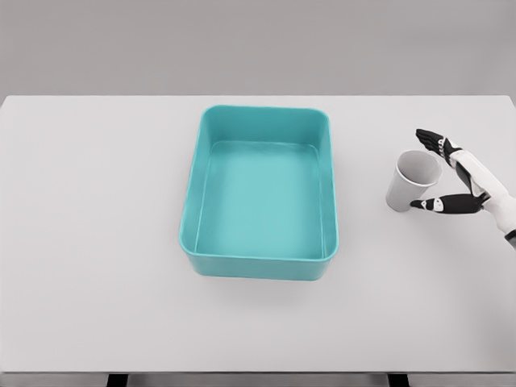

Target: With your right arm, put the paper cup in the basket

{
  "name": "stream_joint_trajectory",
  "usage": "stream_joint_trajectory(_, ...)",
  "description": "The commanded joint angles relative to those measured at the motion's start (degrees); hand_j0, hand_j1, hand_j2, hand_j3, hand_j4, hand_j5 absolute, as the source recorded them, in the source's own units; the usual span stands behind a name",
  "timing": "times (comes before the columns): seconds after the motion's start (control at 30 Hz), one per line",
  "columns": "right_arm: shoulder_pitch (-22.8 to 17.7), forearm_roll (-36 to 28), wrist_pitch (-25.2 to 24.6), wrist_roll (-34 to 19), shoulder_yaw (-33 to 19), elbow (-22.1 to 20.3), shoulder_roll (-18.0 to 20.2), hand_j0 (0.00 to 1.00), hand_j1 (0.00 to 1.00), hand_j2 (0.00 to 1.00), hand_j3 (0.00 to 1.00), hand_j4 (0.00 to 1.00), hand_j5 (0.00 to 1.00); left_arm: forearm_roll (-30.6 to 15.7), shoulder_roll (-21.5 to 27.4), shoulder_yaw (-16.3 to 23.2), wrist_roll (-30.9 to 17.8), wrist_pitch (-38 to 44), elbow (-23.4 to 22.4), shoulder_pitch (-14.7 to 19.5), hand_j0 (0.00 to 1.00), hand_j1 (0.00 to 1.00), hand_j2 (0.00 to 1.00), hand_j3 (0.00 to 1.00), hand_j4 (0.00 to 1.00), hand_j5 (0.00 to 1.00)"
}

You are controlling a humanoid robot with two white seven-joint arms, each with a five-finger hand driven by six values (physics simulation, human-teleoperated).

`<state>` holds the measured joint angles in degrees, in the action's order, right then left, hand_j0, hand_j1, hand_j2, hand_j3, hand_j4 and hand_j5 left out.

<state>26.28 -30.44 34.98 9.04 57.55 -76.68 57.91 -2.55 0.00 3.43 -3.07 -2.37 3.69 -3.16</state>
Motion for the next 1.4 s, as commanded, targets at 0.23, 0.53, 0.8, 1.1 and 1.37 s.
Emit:
stream_joint_trajectory(0.23, -0.1, -0.1, 0.0, 0.0, -0.2, 0.2, -0.6, 1.00, 1.00, 1.00, 1.00, 1.00, 1.00, 0.0, 0.0, 0.0, 0.0, 0.0, 0.0, 0.0, 1.00, 1.00, 1.00, 1.00, 1.00, 1.00)
stream_joint_trajectory(0.53, -0.1, -0.1, 0.0, 0.0, -0.3, 0.7, -1.8, 1.00, 1.00, 1.00, 1.00, 1.00, 1.00, 0.0, 0.0, 0.0, 0.0, 0.0, 0.0, 0.0, 1.00, 1.00, 1.00, 1.00, 1.00, 1.00)
stream_joint_trajectory(0.8, 0.0, 0.0, 0.0, 0.0, -0.3, 1.0, -1.8, 1.00, 1.00, 1.00, 1.00, 1.00, 1.00, 0.0, 0.0, 0.0, 0.0, 0.0, 0.0, 0.0, 1.00, 1.00, 1.00, 1.00, 1.00, 1.00)
stream_joint_trajectory(1.1, 0.0, 0.0, 0.0, 0.0, -0.3, 1.0, -2.7, 1.00, 1.00, 1.00, 1.00, 1.00, 1.00, 0.0, 0.0, 0.0, 0.0, 0.0, 0.0, 0.0, 1.00, 1.00, 1.00, 1.00, 1.00, 1.00)
stream_joint_trajectory(1.37, 0.0, 0.3, 0.0, 0.0, -0.3, 1.0, -2.7, 0.86, 0.86, 0.86, 0.86, 0.86, 0.86, 0.0, 0.0, 0.0, 0.0, 0.0, 0.0, 0.0, 1.00, 1.00, 1.00, 1.00, 1.00, 1.00)
